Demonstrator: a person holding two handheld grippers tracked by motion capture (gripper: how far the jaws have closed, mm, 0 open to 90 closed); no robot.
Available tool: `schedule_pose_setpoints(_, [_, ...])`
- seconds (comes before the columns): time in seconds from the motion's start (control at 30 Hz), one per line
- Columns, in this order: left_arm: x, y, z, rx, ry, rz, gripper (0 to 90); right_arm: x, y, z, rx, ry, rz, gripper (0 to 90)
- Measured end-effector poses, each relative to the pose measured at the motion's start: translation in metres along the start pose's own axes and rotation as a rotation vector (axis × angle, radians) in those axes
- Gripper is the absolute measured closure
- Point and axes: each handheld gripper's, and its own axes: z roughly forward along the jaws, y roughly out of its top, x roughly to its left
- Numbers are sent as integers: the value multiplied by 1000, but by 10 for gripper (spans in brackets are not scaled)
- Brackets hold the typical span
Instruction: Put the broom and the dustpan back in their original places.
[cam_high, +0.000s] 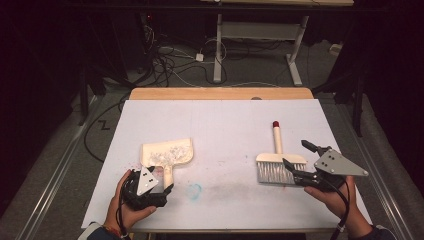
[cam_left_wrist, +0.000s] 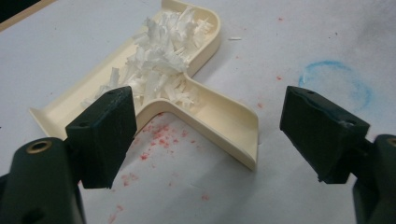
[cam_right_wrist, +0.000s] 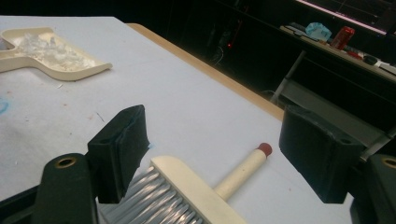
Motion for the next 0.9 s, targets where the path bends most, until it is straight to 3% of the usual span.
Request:
schedule_pose_setpoints(0.17, [0,0,0,-1,3,5,176,4,-13,-1,7,-6,-8,223])
schedule_pose_setpoints(0.3, [0,0,1,2,5,8,176,7,-27,-4,-8,-14,24,215])
schedule_pose_setpoints(0.4, [0,0,1,2,4,10,176,12,-38,-7,5,-38,-10,212])
schedule_pose_setpoints(0.5, [-1,1,1,1,4,14,176,12,-47,-9,16,-30,23,207])
schedule_pose_setpoints(0.6, [-2,1,2,3,5,16,175,15,-55,-9,48,-26,18,207])
schedule_pose_setpoints(0.9, [-5,4,2,-7,12,40,175,17,-59,-13,61,-22,21,208])
